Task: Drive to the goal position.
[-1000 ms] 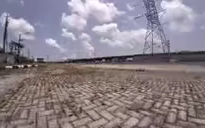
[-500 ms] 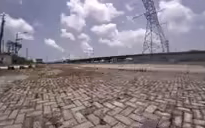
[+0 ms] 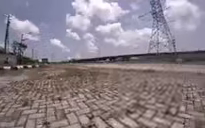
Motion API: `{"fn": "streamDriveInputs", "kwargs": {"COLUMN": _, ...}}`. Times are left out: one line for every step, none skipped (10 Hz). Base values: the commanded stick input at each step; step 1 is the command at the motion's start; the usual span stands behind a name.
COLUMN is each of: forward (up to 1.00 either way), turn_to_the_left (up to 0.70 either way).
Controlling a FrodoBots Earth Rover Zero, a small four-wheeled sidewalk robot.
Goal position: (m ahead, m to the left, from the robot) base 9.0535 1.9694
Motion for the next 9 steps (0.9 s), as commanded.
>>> {"fn": "streamDriveInputs", "kwargs": {"forward": 1.00, "turn_to_the_left": 0.00}}
{"fn": "streamDriveInputs", "kwargs": {"forward": 1.00, "turn_to_the_left": 0.00}}
{"fn": "streamDriveInputs", "kwargs": {"forward": 1.00, "turn_to_the_left": 0.00}}
{"fn": "streamDriveInputs", "kwargs": {"forward": 1.00, "turn_to_the_left": 0.00}}
{"fn": "streamDriveInputs", "kwargs": {"forward": 1.00, "turn_to_the_left": 0.00}}
{"fn": "streamDriveInputs", "kwargs": {"forward": 1.00, "turn_to_the_left": 0.00}}
{"fn": "streamDriveInputs", "kwargs": {"forward": 1.00, "turn_to_the_left": 0.00}}
{"fn": "streamDriveInputs", "kwargs": {"forward": 1.00, "turn_to_the_left": 0.00}}
{"fn": "streamDriveInputs", "kwargs": {"forward": 1.00, "turn_to_the_left": 0.00}}
